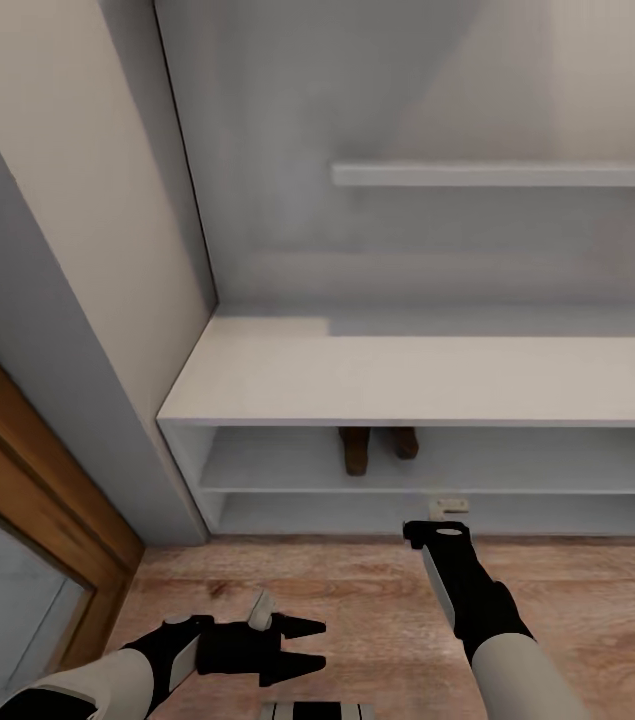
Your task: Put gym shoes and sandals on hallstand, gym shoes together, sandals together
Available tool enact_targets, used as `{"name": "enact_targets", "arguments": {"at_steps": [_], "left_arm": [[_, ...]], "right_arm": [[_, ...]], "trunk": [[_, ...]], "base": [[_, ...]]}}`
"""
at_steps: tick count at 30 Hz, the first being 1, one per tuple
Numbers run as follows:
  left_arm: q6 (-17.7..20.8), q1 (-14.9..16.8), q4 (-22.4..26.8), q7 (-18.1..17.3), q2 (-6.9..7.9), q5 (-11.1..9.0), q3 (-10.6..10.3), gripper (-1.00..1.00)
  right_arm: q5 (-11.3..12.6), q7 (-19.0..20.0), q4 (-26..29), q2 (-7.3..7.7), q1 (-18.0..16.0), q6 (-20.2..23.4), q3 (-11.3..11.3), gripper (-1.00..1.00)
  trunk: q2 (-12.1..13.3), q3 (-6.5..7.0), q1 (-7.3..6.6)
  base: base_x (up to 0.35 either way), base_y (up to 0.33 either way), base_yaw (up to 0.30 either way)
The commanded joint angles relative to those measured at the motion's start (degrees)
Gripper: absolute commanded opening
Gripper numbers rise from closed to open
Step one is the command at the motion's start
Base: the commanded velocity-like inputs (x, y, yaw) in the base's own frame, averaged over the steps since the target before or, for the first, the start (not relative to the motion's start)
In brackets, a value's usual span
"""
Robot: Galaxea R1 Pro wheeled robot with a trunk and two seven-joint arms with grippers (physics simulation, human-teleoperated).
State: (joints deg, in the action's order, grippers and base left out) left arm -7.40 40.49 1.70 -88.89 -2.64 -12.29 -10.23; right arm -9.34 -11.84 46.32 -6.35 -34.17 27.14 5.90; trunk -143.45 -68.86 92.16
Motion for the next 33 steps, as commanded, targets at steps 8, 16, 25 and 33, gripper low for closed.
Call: {"name": "enact_targets", "arguments": {"at_steps": [8, 16, 25, 33], "left_arm": [[-0.6, 0.0, 0.0, -0.1, 0.00, -0.5, -0.5, 1.00], [-0.6, 0.0, 0.0, -0.1, 0.00, -0.5, -0.5, 1.00], [-0.6, 0.0, 0.0, -0.1, 0.00, -0.5, -0.5, 1.00], [-0.6, 0.0, 0.0, -0.1, 0.04, -0.5, -0.4, 1.00]], "right_arm": [[-0.6, 0.2, 0.1, -0.06, 0.0, 0.4, 0.2, 1.00], [-0.6, 0.2, 0.1, -0.06, 0.0, 0.4, 0.2, 1.00], [-0.6, 0.1, 0.1, -0.06, 0.0, 0.4, 0.1, 1.00], [0.9, 0.2, 0.0, -0.06, 0.4, 0.4, 0.4, 1.00]], "trunk": [[0.0, -0.04, -0.05], [0.0, -0.04, -0.05], [0.0, -0.04, -0.05], [0.0, -0.02, -0.05]], "base": [[-0.331, 0.000, 0.000], [-0.180, 0.000, 0.000], [-0.018, 0.000, 0.000], [0.000, 0.000, -0.058]]}}
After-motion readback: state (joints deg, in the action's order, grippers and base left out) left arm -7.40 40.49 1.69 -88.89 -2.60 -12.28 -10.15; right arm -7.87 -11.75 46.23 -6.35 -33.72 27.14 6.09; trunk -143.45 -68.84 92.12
